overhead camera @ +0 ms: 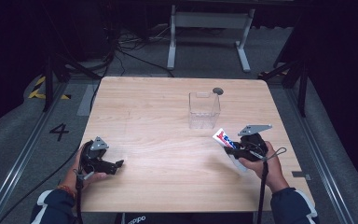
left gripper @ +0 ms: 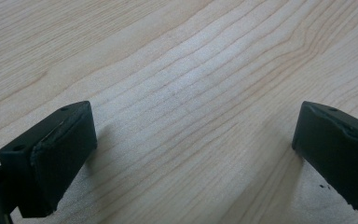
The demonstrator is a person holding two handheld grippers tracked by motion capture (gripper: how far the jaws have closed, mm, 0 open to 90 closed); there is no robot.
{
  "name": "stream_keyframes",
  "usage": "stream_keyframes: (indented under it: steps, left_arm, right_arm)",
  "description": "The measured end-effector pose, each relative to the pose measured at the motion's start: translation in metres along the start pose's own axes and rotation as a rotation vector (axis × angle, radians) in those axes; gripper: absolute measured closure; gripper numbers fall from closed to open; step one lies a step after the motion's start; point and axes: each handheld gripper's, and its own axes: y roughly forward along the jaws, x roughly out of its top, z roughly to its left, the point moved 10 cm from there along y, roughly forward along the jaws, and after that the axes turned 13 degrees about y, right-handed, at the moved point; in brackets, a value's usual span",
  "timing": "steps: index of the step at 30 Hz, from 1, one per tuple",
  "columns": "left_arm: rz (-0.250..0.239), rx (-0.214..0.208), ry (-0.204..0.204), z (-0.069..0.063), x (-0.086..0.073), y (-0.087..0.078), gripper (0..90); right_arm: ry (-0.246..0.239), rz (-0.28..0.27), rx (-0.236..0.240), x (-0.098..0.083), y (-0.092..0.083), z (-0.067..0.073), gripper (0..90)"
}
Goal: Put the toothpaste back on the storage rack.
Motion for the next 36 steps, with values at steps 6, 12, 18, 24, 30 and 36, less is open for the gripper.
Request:
stream_keyframes:
  steps: [6, 12, 18, 24, 30, 36]
  left_arm:
    - [-0.001, 0.000, 0.001, 0.000, 0.000, 0.000, 0.1]
    - [-0.001, 0.000, 0.000, 0.000, 0.000, 0.000, 0.1]
    - [-0.001, 0.000, -0.002, 0.000, 0.000, 0.000, 0.1]
    - [-0.001, 0.000, -0.001, 0.000, 0.000, 0.000, 0.2]
    - [-0.001, 0.000, 0.000, 0.000, 0.000, 0.000, 0.1]
    - [-0.001, 0.000, 0.000, 0.000, 0.000, 0.000, 0.1]
  right_arm:
    - [-0.017, -0.055, 0.027, 0.008, -0.005, 0.005, 68.3]
    - [-0.025, -0.092, 0.032, 0.014, -0.009, 0.005, 68.4]
    - [-0.016, -0.147, 0.037, 0.021, -0.012, 0.003, 69.0]
    - [-0.022, -0.202, 0.042, 0.029, -0.014, 0.004, 69.3]
    - [-0.036, -0.232, 0.057, 0.039, -0.017, 0.008, 69.3]
    - [-0.044, -0.255, 0.063, 0.050, -0.020, 0.009, 69.3]
